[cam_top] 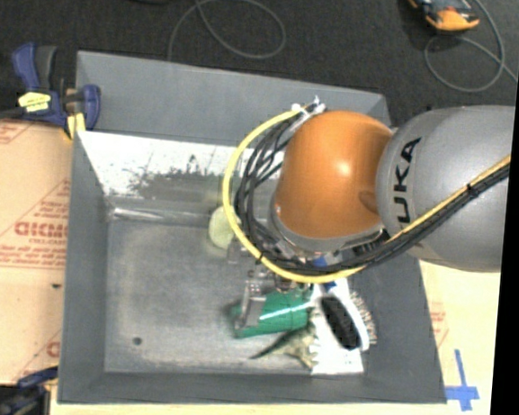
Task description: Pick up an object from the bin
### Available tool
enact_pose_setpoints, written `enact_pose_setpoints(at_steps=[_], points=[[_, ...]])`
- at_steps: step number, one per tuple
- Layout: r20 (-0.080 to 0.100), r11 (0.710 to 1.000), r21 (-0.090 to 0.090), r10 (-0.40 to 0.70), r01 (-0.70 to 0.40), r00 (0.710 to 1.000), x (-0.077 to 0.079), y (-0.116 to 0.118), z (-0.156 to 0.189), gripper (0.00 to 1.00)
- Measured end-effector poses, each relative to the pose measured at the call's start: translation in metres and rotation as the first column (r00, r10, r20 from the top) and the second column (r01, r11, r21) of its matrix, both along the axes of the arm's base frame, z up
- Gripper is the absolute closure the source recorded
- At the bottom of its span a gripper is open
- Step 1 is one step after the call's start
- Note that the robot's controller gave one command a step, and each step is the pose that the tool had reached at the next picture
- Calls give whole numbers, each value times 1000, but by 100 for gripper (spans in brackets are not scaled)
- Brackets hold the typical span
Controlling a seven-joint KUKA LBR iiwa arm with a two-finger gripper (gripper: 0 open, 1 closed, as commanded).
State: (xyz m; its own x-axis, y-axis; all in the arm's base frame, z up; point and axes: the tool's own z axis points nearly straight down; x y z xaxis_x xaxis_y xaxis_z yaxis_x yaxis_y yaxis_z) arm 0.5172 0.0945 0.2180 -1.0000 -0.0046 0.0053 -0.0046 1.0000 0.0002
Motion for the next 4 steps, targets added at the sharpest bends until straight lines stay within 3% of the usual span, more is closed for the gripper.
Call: enact_pose_setpoints(at_steps=[1,2,3,4], points=[[8,1000,1,-3,3,1000,2,-1,5,0],[13,997,-1,77,-77,997,4,-65,-79,0],[4,995,-1,102,-102,995,8,-84,-111,0],[13,998,-2,58,-58,998,39,-111,-86,0]])
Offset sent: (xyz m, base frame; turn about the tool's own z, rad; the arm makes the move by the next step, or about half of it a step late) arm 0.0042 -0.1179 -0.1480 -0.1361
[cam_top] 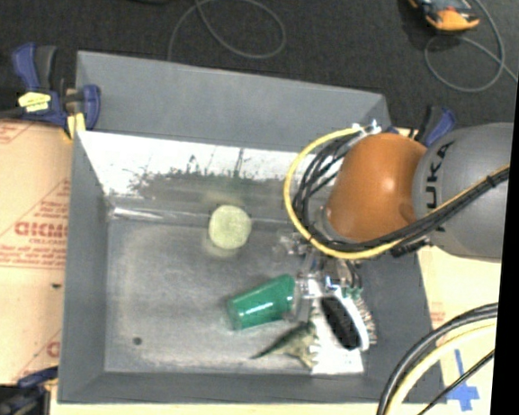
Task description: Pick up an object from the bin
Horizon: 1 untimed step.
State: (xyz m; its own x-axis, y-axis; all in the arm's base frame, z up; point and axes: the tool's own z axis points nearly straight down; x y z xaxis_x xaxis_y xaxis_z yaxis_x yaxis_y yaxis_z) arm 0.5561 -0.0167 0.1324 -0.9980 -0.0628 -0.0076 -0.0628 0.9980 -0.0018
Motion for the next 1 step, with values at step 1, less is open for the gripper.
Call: enact_pose_setpoints(at_steps=[1], points=[[-2,1000,3,16,-16,1000,-17,-2,-59,0]])
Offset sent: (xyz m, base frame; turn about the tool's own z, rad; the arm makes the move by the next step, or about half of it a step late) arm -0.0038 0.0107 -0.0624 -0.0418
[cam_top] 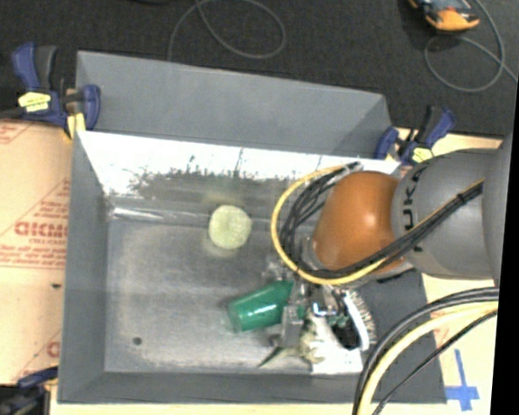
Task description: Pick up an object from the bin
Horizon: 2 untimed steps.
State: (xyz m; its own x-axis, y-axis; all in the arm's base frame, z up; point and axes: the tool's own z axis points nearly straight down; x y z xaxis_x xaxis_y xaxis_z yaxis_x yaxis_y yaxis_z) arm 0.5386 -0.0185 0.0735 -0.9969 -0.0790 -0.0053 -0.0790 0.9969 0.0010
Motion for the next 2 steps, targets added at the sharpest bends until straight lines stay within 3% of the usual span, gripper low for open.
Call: enact_pose_setpoints(at_steps=[1,2], points=[[-2,1000,-1,19,-19,1000,15,11,-3,100],[-2,1000,-1,19,-19,1000,15,12,-3,100]])
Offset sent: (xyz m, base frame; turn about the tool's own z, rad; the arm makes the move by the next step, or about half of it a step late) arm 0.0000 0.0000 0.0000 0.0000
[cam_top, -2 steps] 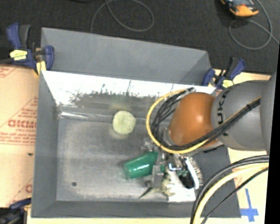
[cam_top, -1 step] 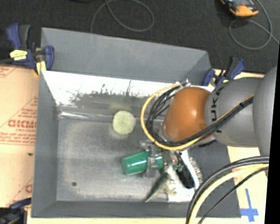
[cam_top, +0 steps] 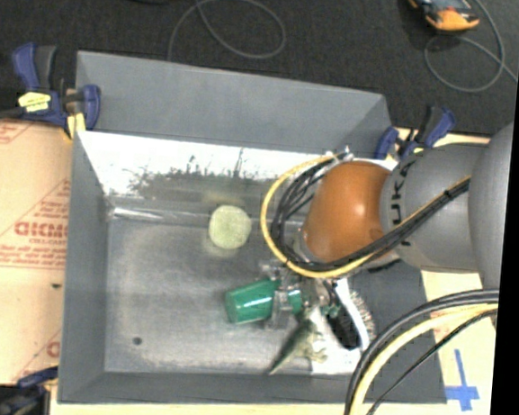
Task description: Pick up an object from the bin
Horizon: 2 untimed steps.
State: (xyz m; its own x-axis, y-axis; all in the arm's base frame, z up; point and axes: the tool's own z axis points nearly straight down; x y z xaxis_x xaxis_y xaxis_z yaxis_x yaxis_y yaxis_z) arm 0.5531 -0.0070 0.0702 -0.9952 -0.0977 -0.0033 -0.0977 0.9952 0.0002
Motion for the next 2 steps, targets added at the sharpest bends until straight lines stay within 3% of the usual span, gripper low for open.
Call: enact_pose_setpoints(at_steps=[2], points=[[-4,1000,0,-3,3,1000,-1,0,21,100]])
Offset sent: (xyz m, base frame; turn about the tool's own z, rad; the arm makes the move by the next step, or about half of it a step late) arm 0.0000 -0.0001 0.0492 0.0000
